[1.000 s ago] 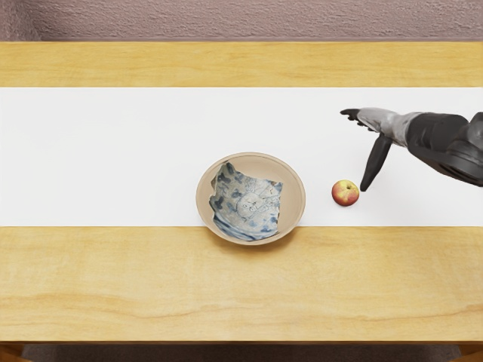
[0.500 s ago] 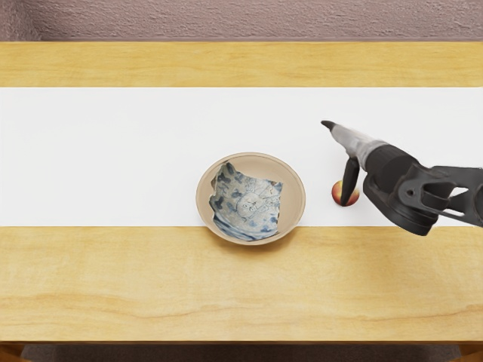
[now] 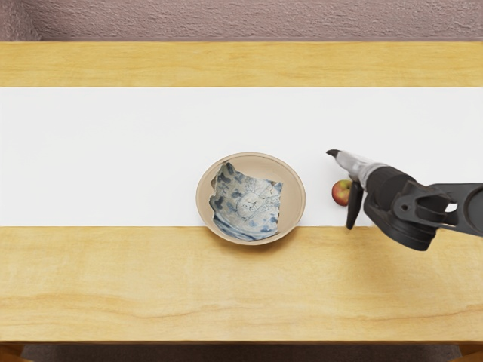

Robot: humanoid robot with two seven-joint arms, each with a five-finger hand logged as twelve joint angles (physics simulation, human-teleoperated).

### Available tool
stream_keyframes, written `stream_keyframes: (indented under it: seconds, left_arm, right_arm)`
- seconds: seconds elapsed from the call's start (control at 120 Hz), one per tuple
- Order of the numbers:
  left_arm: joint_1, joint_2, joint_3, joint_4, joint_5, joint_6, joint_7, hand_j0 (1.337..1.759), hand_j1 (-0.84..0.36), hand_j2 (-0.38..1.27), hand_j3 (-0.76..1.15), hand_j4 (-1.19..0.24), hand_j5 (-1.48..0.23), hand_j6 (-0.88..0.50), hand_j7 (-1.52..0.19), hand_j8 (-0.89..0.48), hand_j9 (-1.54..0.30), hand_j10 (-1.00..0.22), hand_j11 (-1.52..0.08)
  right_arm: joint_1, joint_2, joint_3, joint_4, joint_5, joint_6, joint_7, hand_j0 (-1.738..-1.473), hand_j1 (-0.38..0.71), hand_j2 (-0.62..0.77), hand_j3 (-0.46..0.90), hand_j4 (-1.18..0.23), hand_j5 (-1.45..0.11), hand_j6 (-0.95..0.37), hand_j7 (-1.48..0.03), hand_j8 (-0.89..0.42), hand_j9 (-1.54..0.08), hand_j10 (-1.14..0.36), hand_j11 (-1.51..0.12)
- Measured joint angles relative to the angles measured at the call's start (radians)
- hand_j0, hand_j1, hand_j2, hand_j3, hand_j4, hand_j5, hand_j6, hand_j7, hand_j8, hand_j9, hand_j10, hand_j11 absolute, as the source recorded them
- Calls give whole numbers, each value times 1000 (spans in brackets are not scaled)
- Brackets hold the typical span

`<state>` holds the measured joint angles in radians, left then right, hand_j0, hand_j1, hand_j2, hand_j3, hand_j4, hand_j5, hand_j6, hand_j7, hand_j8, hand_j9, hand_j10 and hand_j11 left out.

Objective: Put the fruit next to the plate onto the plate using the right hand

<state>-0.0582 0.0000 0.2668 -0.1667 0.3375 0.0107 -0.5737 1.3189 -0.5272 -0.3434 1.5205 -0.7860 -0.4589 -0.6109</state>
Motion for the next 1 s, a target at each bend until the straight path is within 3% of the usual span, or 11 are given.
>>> stream_keyframes:
  seconds: [0.317, 1.0]
  left_arm:
    - [0, 0, 0, 1, 0, 0, 0, 1658, 336, 2, 0, -12, -15, -12, -15, -12, -15, -11, -15]
    - [0, 0, 0, 1, 0, 0, 0, 1658, 335, 2, 0, -12, -15, -12, -15, -12, -15, -12, -15]
  right_arm:
    - [96, 9, -71, 29, 90, -1, 0, -1658, -152, -31, 0, -166, -214, -167, -214, -167, -214, -166, -214]
    - [111, 13, -100, 58, 130, -7, 0, -1658, 129, -78, 0, -402, -519, -402, -520, -384, -520, -401, -520]
